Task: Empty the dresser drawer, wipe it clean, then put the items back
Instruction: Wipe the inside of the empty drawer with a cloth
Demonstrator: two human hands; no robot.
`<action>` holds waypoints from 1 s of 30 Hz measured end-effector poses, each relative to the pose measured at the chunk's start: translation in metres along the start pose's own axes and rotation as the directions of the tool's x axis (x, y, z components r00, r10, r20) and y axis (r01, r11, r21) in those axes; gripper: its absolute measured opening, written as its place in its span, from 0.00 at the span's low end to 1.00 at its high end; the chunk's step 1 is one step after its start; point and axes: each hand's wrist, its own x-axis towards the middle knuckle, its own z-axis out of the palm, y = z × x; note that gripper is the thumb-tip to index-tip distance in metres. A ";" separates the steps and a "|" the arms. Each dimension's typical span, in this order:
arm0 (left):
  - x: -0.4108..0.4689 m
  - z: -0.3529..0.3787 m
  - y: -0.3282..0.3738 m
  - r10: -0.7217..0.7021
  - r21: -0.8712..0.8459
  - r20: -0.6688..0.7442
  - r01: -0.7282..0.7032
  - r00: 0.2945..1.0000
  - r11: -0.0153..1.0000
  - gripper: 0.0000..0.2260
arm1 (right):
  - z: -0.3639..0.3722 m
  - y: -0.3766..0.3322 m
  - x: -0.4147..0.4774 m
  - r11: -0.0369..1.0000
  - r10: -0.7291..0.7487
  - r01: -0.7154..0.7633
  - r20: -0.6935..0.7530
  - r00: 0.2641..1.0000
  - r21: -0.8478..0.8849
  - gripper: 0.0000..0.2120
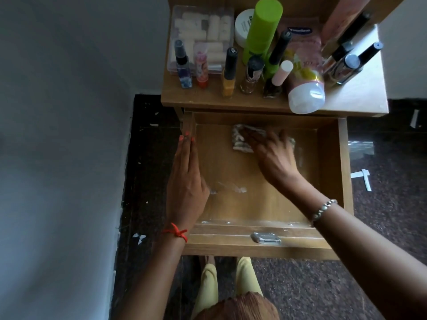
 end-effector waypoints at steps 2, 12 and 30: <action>0.001 0.000 -0.001 0.007 -0.011 -0.013 -0.007 1.000 1.000 0.29 | 0.001 0.004 -0.005 0.998 0.066 -0.066 -0.012 0.998 0.021 0.31; 0.001 -0.004 0.000 -0.055 -0.298 -0.024 0.045 0.998 0.954 0.26 | 0.014 -0.058 0.037 0.938 -0.145 0.143 -0.017 0.989 0.316 0.34; 0.001 -0.004 -0.005 -0.023 -0.323 -0.035 0.010 0.999 0.946 0.24 | 0.011 -0.041 0.021 0.928 -0.195 0.172 0.038 0.980 0.331 0.23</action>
